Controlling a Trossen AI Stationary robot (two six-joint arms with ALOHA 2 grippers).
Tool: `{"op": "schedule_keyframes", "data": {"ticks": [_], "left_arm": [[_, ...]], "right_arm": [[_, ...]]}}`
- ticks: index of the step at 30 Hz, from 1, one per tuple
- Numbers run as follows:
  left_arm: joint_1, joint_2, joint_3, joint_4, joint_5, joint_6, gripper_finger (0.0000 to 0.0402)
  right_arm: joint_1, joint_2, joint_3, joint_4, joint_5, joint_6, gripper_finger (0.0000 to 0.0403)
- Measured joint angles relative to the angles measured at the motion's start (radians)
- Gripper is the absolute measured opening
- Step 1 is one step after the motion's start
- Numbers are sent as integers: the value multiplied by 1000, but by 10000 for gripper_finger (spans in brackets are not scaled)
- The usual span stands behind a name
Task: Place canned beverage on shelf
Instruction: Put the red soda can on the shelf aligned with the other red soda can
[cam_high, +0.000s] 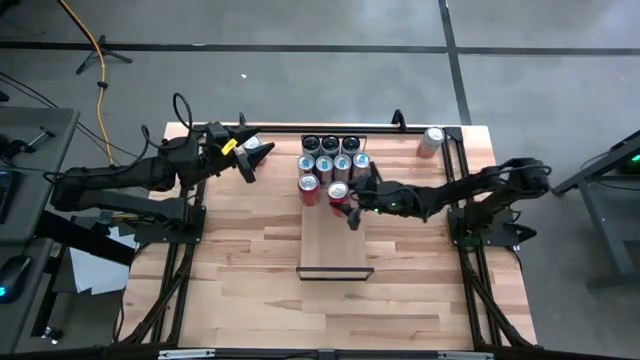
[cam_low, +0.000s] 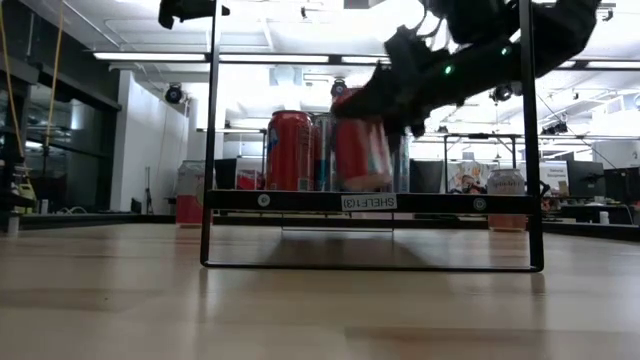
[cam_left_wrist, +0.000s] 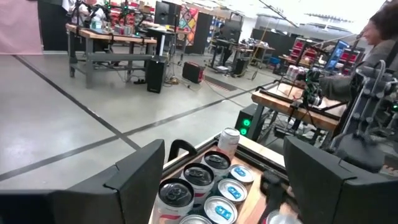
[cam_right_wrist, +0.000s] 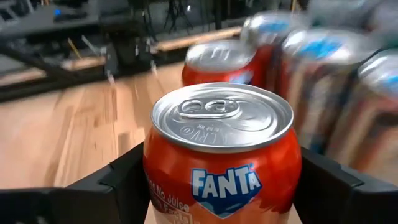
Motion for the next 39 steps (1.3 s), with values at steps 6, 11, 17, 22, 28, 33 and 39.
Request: {"op": "schedule_keyframes", "data": {"ticks": [6, 11, 17, 22, 28, 33, 39], "left_arm": [[0, 0, 0, 5, 0, -1, 278], [0, 0, 0, 4, 0, 0, 278], [0, 0, 0, 3, 0, 0, 278], [0, 0, 0, 2, 0, 0, 278], [0, 0, 0, -3, 0, 0, 278], [0, 0, 0, -4, 1, 0, 278], [0, 0, 0, -3, 3, 0, 278]], "right_arm": [[0, 147, 62, 112, 1, -27, 292], [2, 224, 114, 138, 5, -30, 294], [2, 233, 131, 122, 1, -59, 295], [2, 218, 131, 86, 1, -91, 296], [2, 194, 134, 4, 1, -87, 296], [2, 161, 132, -51, 2, -83, 296], [2, 125, 131, -145, 4, -91, 296]]}}
